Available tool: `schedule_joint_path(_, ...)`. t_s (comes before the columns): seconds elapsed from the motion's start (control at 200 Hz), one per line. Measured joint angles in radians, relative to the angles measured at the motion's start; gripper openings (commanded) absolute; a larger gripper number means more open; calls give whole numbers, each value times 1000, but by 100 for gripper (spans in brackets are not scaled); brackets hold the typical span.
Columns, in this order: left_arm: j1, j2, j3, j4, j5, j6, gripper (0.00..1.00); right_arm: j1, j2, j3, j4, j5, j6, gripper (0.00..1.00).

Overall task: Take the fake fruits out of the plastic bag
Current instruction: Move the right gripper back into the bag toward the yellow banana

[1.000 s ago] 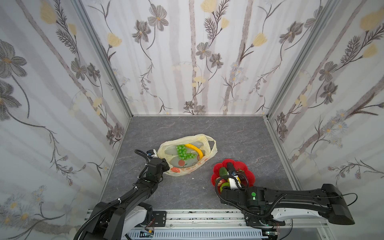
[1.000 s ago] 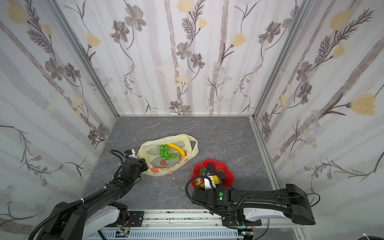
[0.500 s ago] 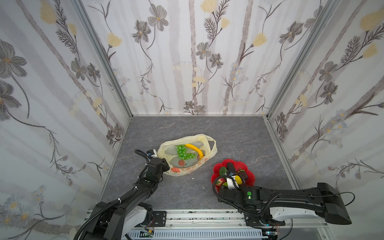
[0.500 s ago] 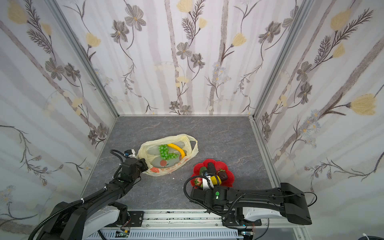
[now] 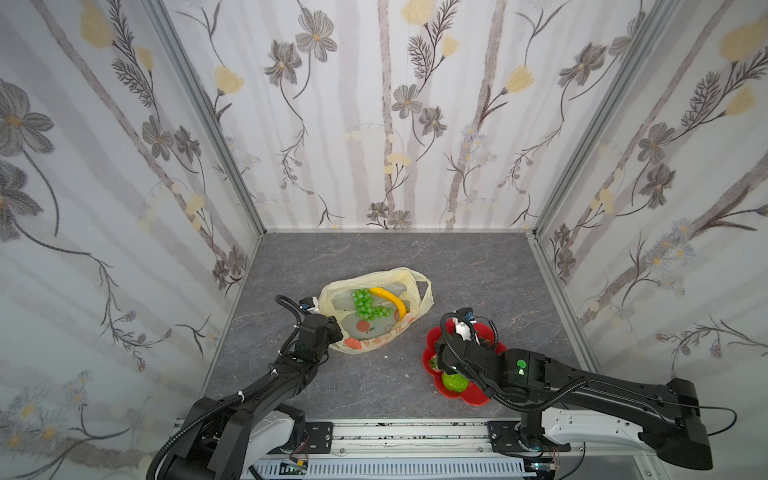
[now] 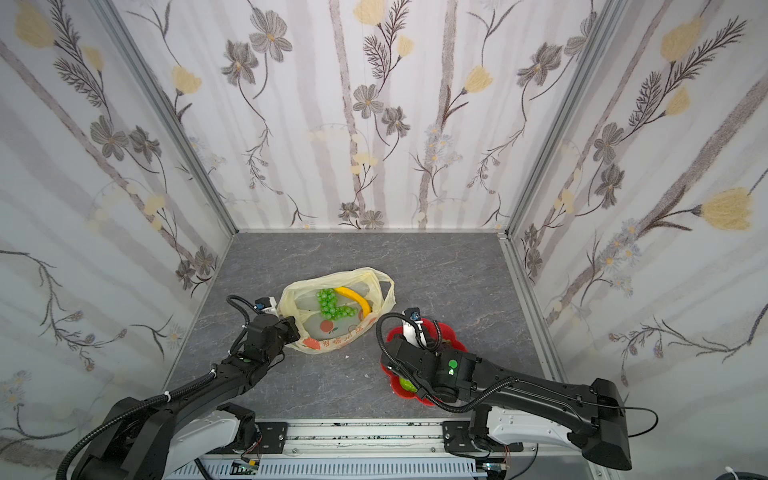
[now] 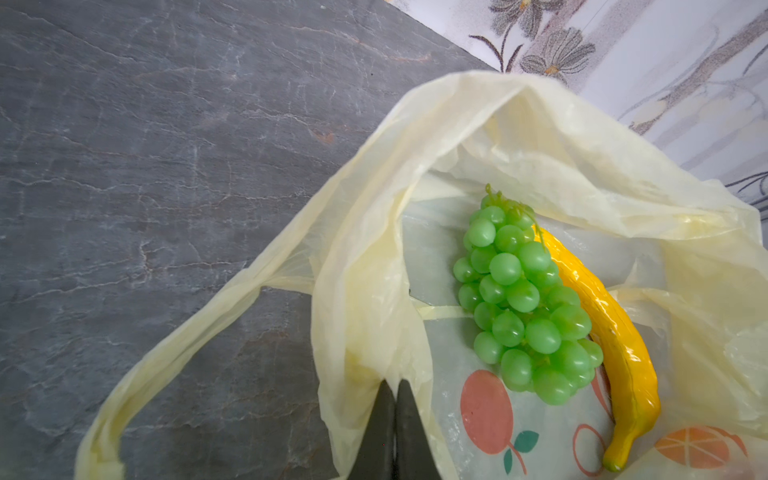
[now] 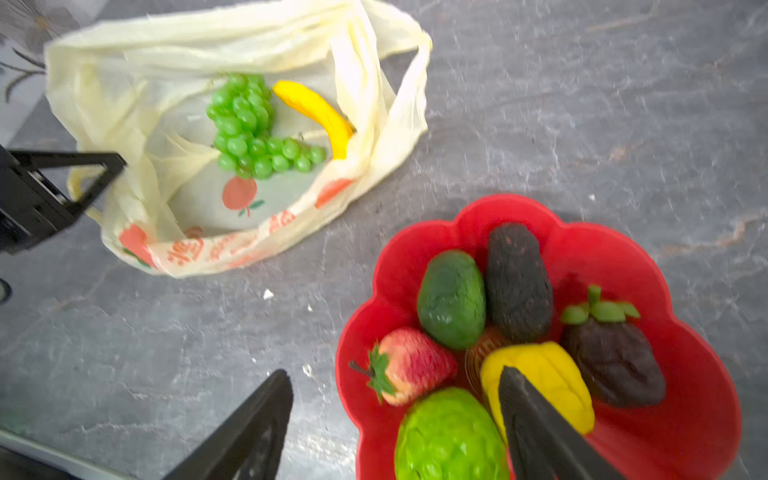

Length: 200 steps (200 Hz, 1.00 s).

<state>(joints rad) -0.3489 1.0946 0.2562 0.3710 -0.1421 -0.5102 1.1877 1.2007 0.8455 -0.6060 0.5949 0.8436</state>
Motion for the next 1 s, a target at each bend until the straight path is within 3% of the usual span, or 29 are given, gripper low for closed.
schedule_joint_path(0.235, -10, 20, 15, 1, 1, 14, 0, -178, 249, 202, 176, -167, -243, 82)
schedule_joint_path(0.58, -12, 9, 13, 15, 0, 17, 0, -249, 717, 602, 160, -328, -594, 72)
schedule_joint_path(0.839, -12, 10, 13, 18, 0, 17, 0, -297, 905, 757, 116, -365, -742, 61)
schedule_joint_path(0.999, -12, 12, 13, 21, 0, 16, 0, -315, 995, 832, 100, -377, -782, 59)
